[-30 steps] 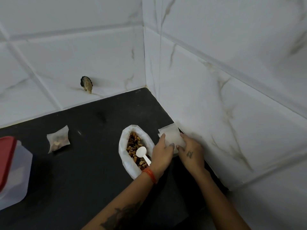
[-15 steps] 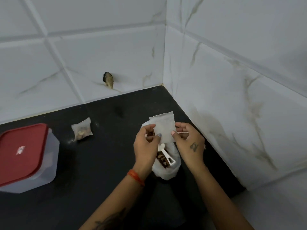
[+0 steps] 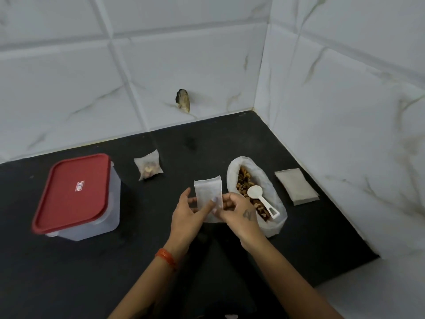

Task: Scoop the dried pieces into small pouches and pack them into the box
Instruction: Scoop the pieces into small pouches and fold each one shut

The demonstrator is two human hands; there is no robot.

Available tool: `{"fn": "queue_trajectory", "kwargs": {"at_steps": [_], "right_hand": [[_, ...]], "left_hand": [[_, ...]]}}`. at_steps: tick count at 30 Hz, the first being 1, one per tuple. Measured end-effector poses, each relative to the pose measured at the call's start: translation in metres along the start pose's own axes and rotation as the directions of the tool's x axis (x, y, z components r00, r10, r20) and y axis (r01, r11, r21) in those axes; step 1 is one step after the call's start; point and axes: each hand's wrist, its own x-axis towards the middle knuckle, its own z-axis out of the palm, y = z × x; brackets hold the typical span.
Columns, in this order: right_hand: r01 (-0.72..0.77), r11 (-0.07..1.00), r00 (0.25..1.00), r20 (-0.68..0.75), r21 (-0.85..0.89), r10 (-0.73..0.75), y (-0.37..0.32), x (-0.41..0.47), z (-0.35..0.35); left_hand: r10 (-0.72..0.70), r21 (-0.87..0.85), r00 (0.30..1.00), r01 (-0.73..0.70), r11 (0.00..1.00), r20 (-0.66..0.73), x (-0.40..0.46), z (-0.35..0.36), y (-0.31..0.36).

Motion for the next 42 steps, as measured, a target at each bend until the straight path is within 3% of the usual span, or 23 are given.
{"fn": "queue_trajectory", "kwargs": {"at_steps": [9, 14, 17, 24, 27, 29, 32, 36, 42], "right_hand": [[0.002, 1.000, 0.975, 0.221, -0.031, 0.005, -0.010, 0.000, -0.003], [0.055, 0.971, 0.997, 0.046, 0.234, -0.068, -0.024, 0.009, -0.020], [0.079, 0.961, 0.992, 0.079, 0.264, -0.103, -0.033, 0.013, -0.020], [0.048, 0.988, 0.991, 0.113, 0.144, -0.065, -0.034, 0.011, -0.018], [0.126, 0.990, 0.988, 0.081, 0.060, -0.131, -0.030, 0.010, -0.018], [0.198, 0.976, 0.978, 0.082, -0.095, -0.191, -0.030, 0.009, -0.018], [0.326, 0.860, 0.945, 0.132, -0.394, -0.298, -0.032, 0.008, -0.020], [0.484, 0.726, 0.873, 0.209, -0.488, -0.441, -0.034, 0.009, -0.024], [0.480, 0.563, 0.855, 0.215, -0.673, -0.471, -0.030, 0.008, -0.028]], "left_hand": [[0.042, 0.016, 0.995, -0.043, 0.999, 0.086, 0.008, -0.013, -0.009], [0.114, 0.045, 0.987, -0.120, 0.992, 0.112, 0.009, -0.016, -0.010], [0.171, 0.057, 0.974, -0.181, 0.982, 0.151, 0.007, -0.016, -0.011], [0.238, 0.170, 0.948, -0.275, 0.946, 0.212, 0.002, -0.017, -0.007], [0.250, 0.207, 0.944, -0.295, 0.933, 0.216, 0.001, -0.014, -0.006], [0.286, 0.226, 0.936, -0.329, 0.917, 0.204, 0.003, -0.012, -0.007], [0.345, 0.275, 0.915, -0.393, 0.877, 0.208, 0.005, -0.012, -0.006], [0.407, 0.298, 0.887, -0.457, 0.838, 0.218, 0.007, -0.013, -0.005], [0.388, 0.272, 0.886, -0.450, 0.850, 0.255, 0.009, -0.010, -0.007]]}}
